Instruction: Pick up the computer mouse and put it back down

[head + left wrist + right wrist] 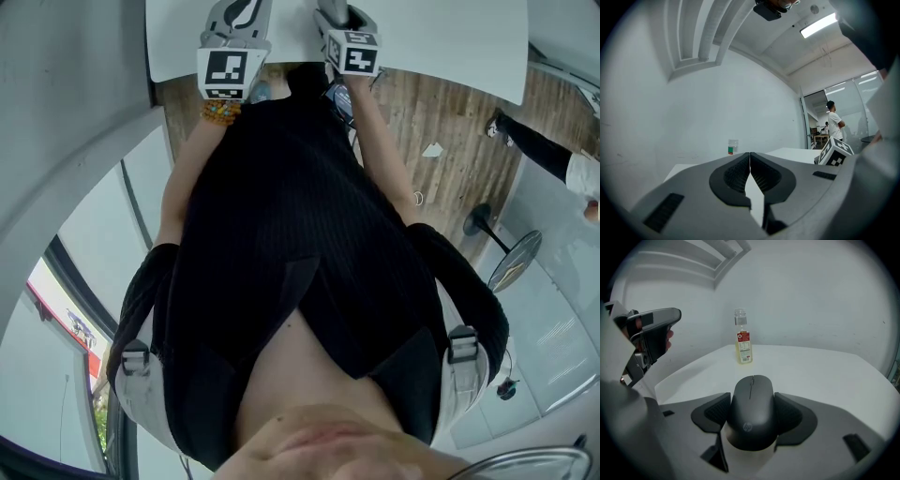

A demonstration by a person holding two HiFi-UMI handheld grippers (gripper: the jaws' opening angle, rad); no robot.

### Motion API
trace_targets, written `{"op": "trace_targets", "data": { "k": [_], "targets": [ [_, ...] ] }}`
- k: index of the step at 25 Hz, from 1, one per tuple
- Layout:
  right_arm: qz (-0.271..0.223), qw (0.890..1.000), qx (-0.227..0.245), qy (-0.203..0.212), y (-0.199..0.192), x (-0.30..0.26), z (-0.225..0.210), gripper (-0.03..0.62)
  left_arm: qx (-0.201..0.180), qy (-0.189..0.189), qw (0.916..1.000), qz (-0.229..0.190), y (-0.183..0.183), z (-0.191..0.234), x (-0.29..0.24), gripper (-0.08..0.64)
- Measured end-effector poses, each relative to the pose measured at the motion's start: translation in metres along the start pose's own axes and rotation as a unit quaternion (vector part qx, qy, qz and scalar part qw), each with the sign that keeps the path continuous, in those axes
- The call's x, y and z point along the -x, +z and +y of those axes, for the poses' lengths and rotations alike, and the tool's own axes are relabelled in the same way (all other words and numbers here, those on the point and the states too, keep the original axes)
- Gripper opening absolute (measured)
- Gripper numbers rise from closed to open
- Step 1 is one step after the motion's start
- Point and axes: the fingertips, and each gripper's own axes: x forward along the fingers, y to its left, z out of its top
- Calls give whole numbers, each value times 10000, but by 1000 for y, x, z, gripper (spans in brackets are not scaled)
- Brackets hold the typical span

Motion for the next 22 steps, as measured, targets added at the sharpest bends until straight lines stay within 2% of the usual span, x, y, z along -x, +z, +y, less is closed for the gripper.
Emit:
{"op": "trace_targets", "data": {
  "k": [22],
  "targets": [
    [487,9988,9,0,-28,-18,1,281,4,152,9999,62,-3,12,7,14]
  ]
}}
